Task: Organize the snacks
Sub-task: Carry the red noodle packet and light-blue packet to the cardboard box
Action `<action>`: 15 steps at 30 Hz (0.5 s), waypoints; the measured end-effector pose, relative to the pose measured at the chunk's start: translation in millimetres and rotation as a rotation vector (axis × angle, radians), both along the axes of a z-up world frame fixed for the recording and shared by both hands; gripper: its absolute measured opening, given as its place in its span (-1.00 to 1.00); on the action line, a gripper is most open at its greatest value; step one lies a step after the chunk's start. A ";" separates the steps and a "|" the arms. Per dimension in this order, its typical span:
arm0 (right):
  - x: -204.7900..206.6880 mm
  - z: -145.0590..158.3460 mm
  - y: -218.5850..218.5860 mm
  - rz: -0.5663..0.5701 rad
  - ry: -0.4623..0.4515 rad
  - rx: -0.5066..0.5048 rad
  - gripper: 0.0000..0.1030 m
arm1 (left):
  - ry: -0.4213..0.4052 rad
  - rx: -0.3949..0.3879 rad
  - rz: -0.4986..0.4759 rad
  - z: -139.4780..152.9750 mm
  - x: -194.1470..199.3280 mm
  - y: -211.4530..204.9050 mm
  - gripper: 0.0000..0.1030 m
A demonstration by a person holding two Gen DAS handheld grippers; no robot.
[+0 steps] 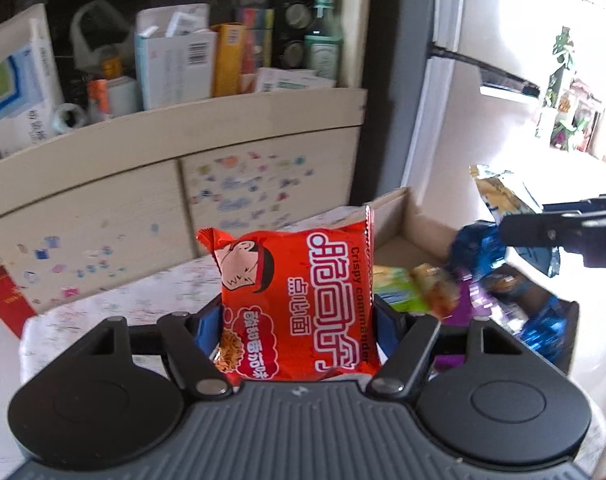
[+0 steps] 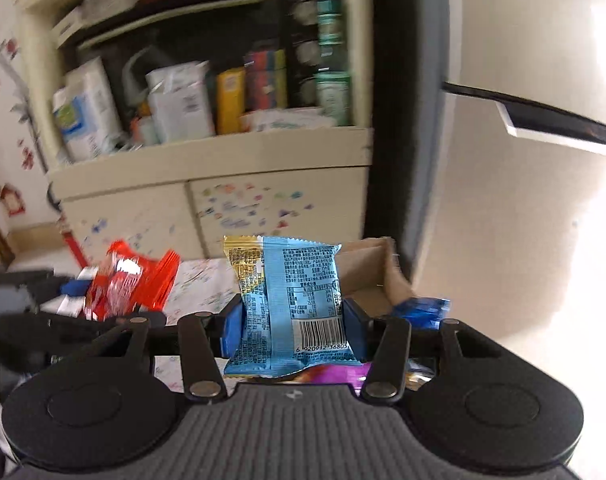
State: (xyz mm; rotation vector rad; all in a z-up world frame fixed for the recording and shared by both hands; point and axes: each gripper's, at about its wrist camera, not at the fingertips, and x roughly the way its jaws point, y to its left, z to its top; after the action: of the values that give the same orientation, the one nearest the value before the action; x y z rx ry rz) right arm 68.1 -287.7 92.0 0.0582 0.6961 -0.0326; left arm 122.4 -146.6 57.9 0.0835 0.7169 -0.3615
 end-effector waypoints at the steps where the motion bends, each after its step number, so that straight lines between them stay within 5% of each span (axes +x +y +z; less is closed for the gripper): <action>1: -1.7 0.9 -7.8 -0.018 0.001 0.018 0.11 | 0.006 -0.009 -0.008 0.0 -0.9 -8.2 0.39; 9: -9.6 -2.1 -45.9 -0.133 0.023 0.118 0.11 | 0.016 -0.020 -0.066 -3.3 -8.0 -66.9 0.40; 15: -6.7 -11.7 -60.8 -0.206 0.051 0.194 0.11 | 0.064 -0.059 -0.018 -15.7 6.8 -93.8 0.41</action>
State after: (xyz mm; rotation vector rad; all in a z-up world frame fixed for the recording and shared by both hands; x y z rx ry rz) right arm 61.4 -348.5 80.3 0.3159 0.7404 -0.1643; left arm 129.1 -240.4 42.1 0.0223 0.7682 -0.4040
